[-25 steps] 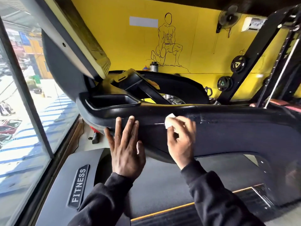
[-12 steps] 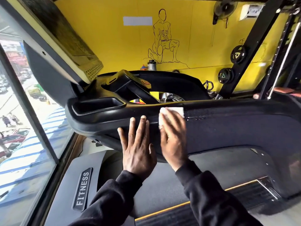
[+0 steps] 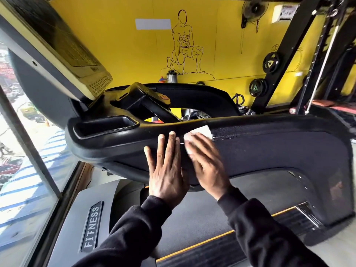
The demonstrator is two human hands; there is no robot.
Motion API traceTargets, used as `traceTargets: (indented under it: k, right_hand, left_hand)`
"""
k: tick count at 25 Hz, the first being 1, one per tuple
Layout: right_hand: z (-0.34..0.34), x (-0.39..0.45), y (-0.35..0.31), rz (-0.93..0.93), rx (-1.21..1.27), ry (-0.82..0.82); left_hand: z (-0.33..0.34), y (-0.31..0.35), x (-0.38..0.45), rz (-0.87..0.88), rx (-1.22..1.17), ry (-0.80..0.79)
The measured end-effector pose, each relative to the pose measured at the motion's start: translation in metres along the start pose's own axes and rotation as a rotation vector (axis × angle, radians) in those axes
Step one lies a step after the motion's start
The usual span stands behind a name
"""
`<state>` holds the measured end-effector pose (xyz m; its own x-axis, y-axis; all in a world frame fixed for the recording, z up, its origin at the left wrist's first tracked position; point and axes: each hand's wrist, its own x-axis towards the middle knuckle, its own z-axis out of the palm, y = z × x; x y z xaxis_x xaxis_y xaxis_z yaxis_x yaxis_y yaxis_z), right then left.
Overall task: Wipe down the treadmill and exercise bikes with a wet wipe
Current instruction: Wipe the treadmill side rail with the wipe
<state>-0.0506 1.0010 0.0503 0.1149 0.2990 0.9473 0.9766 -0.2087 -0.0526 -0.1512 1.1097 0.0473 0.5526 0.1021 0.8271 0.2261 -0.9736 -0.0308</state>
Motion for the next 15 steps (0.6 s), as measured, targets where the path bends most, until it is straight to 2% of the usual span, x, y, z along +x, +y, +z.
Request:
traceTargets:
  k: [3, 4, 6, 8, 9, 12, 13, 15]
  right_hand:
    - [-0.005, 0.009, 0.012, 0.232, -0.069, 0.136]
    - [0.002, 0.013, 0.001, 0.261, -0.066, 0.13]
    - [0.012, 0.005, -0.018, 0.122, 0.005, 0.032]
    - [0.002, -0.003, -0.004, -0.003, 0.009, -0.026]
    - [-0.006, -0.003, 0.008, 0.014, -0.011, 0.0]
    - [-0.001, 0.012, 0.006, 0.244, -0.077, 0.109]
    - [0.009, 0.015, -0.011, 0.254, -0.064, 0.084]
    - [0.021, 0.006, -0.03, 0.102, 0.008, -0.016]
  left_hand:
    - [0.0, 0.004, 0.003, 0.011, 0.015, 0.002]
    - [0.002, 0.006, 0.004, 0.005, 0.002, 0.006]
    - [0.003, 0.009, 0.005, -0.002, -0.053, 0.019]
    - [0.001, 0.005, 0.003, 0.025, -0.08, 0.022]
    - [0.0, 0.003, 0.002, 0.047, -0.075, 0.024]
    - [-0.006, -0.002, 0.001, 0.069, -0.08, 0.042]
    - [-0.007, -0.003, 0.001, 0.059, -0.092, 0.05]
    - [-0.008, -0.006, -0.003, 0.032, -0.101, 0.051]
